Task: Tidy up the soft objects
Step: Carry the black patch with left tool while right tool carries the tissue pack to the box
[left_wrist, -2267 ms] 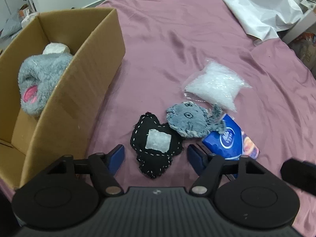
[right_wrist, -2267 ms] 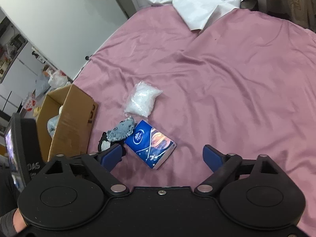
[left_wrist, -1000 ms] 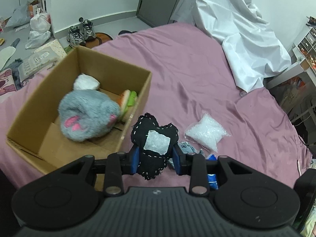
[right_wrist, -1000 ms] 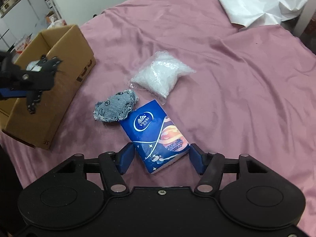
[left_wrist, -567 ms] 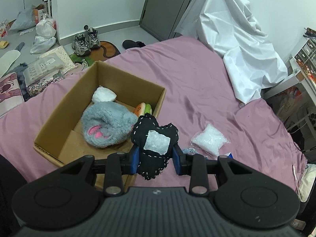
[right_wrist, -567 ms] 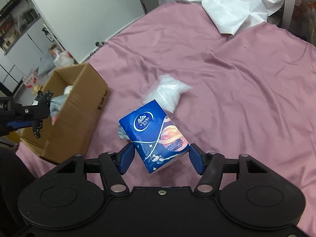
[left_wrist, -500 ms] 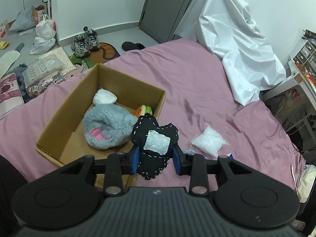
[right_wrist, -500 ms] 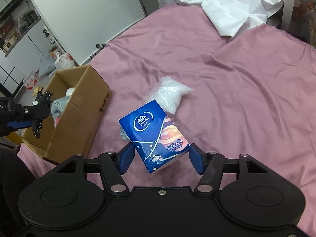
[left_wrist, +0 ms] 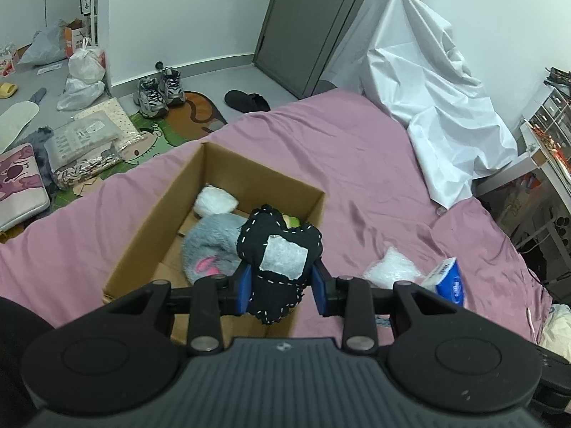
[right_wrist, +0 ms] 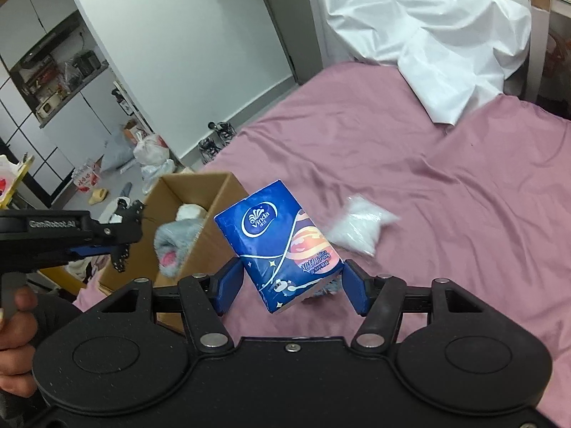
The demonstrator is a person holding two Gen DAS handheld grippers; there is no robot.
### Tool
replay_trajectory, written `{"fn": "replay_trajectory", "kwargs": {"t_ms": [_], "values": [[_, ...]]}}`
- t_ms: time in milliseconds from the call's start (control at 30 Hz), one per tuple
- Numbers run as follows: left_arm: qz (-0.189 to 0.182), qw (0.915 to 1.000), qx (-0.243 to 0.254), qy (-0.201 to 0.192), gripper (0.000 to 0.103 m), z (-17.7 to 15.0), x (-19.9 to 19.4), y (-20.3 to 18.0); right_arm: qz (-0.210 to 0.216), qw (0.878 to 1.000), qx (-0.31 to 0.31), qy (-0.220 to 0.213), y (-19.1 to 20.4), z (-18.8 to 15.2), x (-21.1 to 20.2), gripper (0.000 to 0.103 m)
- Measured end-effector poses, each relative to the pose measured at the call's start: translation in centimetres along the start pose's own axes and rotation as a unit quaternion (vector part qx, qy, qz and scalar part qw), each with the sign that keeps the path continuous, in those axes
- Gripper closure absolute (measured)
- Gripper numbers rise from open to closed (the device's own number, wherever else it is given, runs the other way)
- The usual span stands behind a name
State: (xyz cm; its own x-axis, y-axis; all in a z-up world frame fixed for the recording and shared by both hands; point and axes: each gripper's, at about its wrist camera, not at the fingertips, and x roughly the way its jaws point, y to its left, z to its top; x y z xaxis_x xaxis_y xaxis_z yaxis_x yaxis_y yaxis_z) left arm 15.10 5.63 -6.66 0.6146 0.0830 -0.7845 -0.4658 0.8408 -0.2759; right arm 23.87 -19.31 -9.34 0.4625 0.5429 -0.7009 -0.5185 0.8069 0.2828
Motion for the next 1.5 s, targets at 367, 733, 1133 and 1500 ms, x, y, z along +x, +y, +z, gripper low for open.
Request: {"fn": "replay_trajectory", "kwargs": {"t_ms": [367,733,1133,1500], "values": [[0.017,0.9997,-0.018,0.004,0.069,0.8,0.6,2.7,0.011,1.000,-0.009,-0.011,2.7,0.3,0.9,0.044],[0.026,0.9991,-0.025,0.020,0.069,0.9,1.9,5.0,0.039,0.999,-0.009,-0.007,5.8,0.4,2.4,0.044],[0.046,0.9967,-0.039,0.055,0.068,0.7,4.2,7.9,0.047,0.999,-0.012,0.002,8.0,-0.1,4.7,0.044],[0.039,0.9962,-0.038,0.069,0.058,1.1,4.8,9.1,0.051,0.998,-0.012,0.017,9.5,0.0,6.6,0.044]]}}
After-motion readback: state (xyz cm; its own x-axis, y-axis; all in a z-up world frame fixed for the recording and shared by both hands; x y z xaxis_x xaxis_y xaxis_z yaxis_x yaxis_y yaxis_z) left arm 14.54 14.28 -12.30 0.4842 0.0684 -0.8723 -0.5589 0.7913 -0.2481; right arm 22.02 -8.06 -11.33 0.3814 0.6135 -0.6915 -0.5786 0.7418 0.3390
